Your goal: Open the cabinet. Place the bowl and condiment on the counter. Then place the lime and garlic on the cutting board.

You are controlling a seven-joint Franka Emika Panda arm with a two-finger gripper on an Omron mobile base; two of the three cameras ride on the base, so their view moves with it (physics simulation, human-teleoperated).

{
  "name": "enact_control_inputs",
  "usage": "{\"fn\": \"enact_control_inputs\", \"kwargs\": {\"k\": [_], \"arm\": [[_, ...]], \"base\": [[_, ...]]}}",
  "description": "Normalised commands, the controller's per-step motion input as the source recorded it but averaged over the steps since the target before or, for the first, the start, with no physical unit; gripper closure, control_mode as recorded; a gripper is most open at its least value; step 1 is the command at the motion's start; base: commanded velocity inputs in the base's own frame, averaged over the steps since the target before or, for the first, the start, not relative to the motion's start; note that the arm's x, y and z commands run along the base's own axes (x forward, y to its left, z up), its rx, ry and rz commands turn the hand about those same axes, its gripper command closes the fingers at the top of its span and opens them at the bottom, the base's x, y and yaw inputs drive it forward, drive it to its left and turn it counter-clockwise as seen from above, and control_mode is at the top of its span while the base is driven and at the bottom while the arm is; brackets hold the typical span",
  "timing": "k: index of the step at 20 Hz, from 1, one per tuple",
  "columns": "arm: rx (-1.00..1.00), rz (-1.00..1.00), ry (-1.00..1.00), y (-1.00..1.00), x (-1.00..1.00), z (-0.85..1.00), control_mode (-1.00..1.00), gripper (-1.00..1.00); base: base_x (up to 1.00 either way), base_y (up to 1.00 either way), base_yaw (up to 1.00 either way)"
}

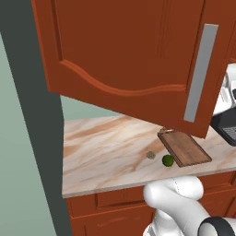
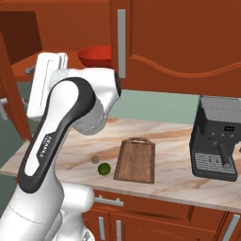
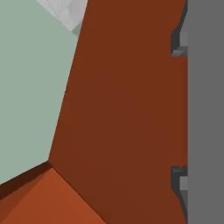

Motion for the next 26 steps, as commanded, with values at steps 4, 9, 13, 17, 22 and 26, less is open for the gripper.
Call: {"fn": "enact_control_inputs", "kwargs": {"k": [4, 9, 13, 17, 22, 26], "arm": [[0.00, 0.01, 0.19, 0.58, -0.13, 0.10, -1.00, -1.00], [0.00, 0.00, 0.22, 0.77, -0.17, 0.10, -1.00, -1.00], [0.00, 0.00, 0.23, 0.81, -0.12, 0.04, -1.00, -1.00], [0.00, 0.00, 0.22, 0.77, -0.15, 0.06, -1.00, -1.00], [0.00, 0.00, 0.21, 0.74, -0.20, 0.12, -1.00, -1.00], [0.00, 0.00, 0.20, 0.83, -0.22, 0.09, -1.00, -1.00]], "base": [[0.00, 0.00, 0.00], [0.00, 0.00, 0.00], [0.00, 0.00, 0.00], [0.00, 0.00, 0.00], [0.00, 0.00, 0.00], [0.00, 0.00, 0.00]]}}
